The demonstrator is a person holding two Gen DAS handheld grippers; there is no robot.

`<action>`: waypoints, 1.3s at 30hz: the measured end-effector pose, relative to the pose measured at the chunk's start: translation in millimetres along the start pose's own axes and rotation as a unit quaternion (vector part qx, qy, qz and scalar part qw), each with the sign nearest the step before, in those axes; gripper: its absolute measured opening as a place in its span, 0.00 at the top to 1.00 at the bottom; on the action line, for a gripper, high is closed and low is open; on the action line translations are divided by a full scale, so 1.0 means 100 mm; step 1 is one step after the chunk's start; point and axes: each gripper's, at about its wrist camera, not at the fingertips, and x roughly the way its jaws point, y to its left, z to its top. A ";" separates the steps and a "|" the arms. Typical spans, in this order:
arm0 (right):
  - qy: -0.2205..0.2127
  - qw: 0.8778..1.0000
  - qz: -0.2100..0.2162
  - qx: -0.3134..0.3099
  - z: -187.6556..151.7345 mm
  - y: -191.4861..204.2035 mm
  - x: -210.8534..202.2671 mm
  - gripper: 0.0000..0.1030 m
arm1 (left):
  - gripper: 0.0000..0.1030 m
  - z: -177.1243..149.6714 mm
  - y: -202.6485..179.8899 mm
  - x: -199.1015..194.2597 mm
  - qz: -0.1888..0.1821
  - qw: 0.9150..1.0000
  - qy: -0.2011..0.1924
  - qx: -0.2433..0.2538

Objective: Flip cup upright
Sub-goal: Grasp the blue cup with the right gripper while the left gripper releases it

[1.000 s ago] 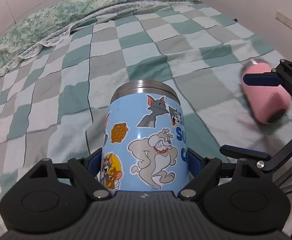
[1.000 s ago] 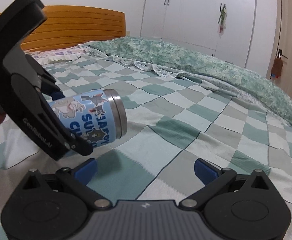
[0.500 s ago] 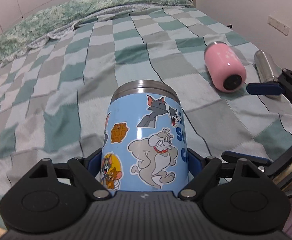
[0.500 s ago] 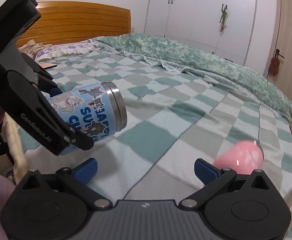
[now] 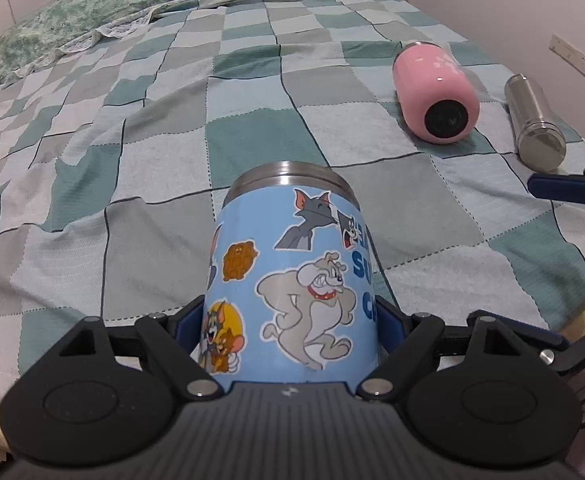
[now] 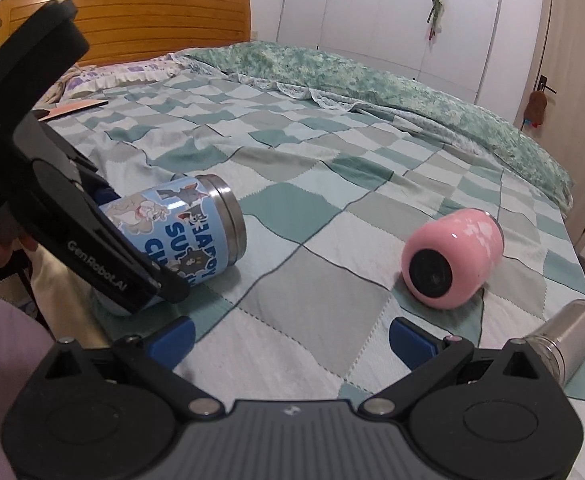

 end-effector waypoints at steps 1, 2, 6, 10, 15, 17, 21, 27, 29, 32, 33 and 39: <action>0.001 1.000 -0.001 0.000 -0.01 0.00 -0.01 0.00 | 0.18 0.00 0.00 0.00 0.000 1.000 0.000 0.000; 0.002 1.000 -0.002 0.001 0.00 -0.01 -0.01 0.00 | 0.17 0.01 0.01 0.00 -0.001 1.000 0.000 0.001; 0.000 1.000 -0.005 0.006 0.05 -0.03 -0.05 0.00 | 0.00 0.00 0.05 -0.20 -0.011 0.999 -0.034 0.011; -0.001 1.000 -0.011 0.006 0.13 0.06 -0.16 0.00 | 0.00 -0.06 0.23 -0.60 0.010 0.996 -0.086 0.017; -0.007 1.000 -0.007 0.018 0.37 0.29 -0.25 0.00 | 0.00 -0.20 0.67 -0.91 0.017 0.990 -0.142 0.000; -0.006 0.999 -0.001 0.035 0.50 0.41 -0.22 0.00 | 0.00 -0.24 0.84 -0.92 0.018 0.989 -0.145 -0.007; 0.006 0.996 0.011 0.093 0.73 0.56 -0.09 0.00 | 0.00 -0.37 1.08 -0.86 0.018 0.990 -0.140 0.000; 0.051 0.984 -0.003 0.171 0.92 0.70 0.28 0.00 | 0.00 -0.50 1.32 -0.68 -0.005 0.990 -0.140 0.010; 0.064 0.980 -0.007 0.191 0.95 0.72 0.41 0.00 | 0.00 -0.52 1.38 -0.61 -0.009 0.990 -0.141 0.009; 0.085 0.973 -0.019 0.212 0.99 0.72 0.61 0.00 | 0.00 -0.51 1.44 -0.51 -0.012 0.990 -0.141 0.010; 0.093 0.970 -0.021 0.223 1.00 0.71 0.67 0.00 | 0.00 -0.51 1.46 -0.49 -0.014 0.990 -0.141 0.009; 0.142 0.951 -0.036 0.271 1.02 0.59 1.02 0.00 | 0.00 -0.48 1.58 -0.34 -0.018 0.990 -0.140 -0.002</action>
